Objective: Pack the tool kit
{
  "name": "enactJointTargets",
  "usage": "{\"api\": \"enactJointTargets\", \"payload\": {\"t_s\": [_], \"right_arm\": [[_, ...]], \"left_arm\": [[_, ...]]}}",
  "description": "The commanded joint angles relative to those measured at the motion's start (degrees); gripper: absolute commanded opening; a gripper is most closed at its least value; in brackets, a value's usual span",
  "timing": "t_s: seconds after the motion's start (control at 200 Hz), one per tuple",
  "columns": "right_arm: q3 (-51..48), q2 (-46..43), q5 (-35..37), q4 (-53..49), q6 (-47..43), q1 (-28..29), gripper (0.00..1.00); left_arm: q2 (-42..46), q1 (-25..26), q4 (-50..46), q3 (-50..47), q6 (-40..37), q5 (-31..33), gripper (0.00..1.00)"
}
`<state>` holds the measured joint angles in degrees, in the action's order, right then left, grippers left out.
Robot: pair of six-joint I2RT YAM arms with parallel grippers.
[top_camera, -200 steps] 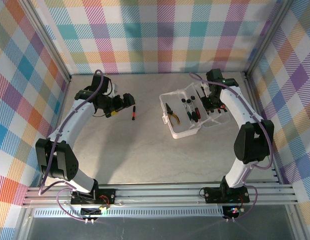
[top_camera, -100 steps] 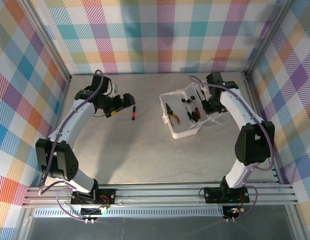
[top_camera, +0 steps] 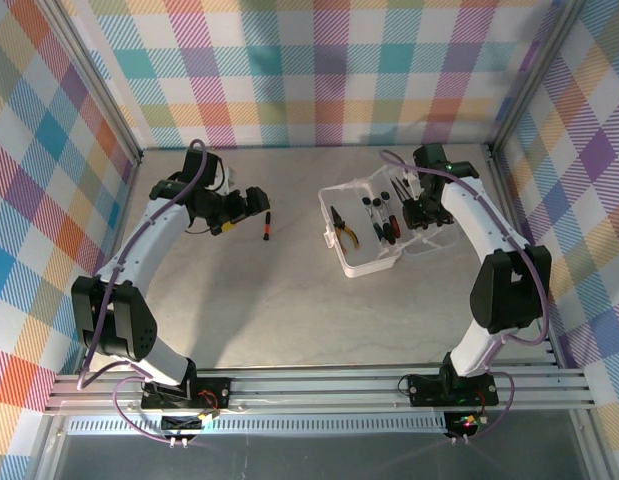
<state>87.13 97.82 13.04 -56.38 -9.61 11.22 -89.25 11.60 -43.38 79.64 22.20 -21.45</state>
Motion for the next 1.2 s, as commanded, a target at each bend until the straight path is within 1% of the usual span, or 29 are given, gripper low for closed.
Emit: {"api": "enactJointTargets", "payload": {"t_s": [0.0,0.01,0.065,0.11,0.155,0.31,0.48,0.5,0.59,0.7,0.815,0.93,1.02,1.195], "right_arm": [[2.6,-4.1,-2.2,-2.1,0.7,0.2,0.65],[2.7,-4.4,-2.4,-2.2,0.7,0.2,0.68],[3.0,-5.8,-3.9,-2.4,1.1,0.2,0.89],[3.2,-7.0,-5.4,-2.5,1.4,0.2,1.00],[3.0,-8.1,-7.3,-2.5,1.8,0.3,0.99],[0.8,-11.8,-12.9,-1.4,3.5,0.3,0.99],[-2.1,-13.0,-14.3,-0.9,3.5,0.3,0.99],[-2.4,-13.1,-14.5,-0.9,5.3,0.3,0.99],[-3.1,-13.3,-15.3,-0.6,5.8,0.3,0.99],[-3.1,-13.2,-16.4,-0.7,6.4,0.5,0.99],[-2.9,-13.3,-16.6,-1.1,6.7,1.3,0.99],[-3.2,-13.3,-16.5,-1.3,6.9,1.7,0.99],[-3.3,-13.3,-16.5,-1.4,7.1,2.0,0.99],[-3.4,-13.0,-16.6,-1.5,7.3,2.5,0.99]], "left_arm": [[-1.9,0.3,-0.9,0.1,-1.7,2.7,1.00],[-2.1,0.3,-1.0,0.1,-1.8,3.1,1.00],[-3.4,0.3,-1.4,-0.1,-2.3,4.9,1.00],[-4.6,0.4,-1.6,-0.3,-2.6,6.5,1.00],[-5.9,0.8,-1.7,-0.4,-3.0,7.9,1.00],[-11.5,2.7,-1.7,0.8,-3.9,11.6,0.96],[-17.8,5.3,-2.2,4.6,-4.8,15.8,0.91],[-18.7,5.5,-2.3,5.2,-4.9,16.2,0.90],[-22.3,6.2,-2.9,8.5,-5.2,18.7,0.87],[-25.3,7.6,-2.0,11.8,-6.5,25.8,0.84],[-30.3,7.6,-3.9,17.1,-6.9,29.4,0.77],[-34.6,7.6,-4.6,21.5,-7.3,30.2,0.71],[-37.3,7.6,-4.6,24.1,-7.4,29.4,0.65],[-41.1,7.6,-4.2,26.9,-7.3,27.6,0.58]]}}
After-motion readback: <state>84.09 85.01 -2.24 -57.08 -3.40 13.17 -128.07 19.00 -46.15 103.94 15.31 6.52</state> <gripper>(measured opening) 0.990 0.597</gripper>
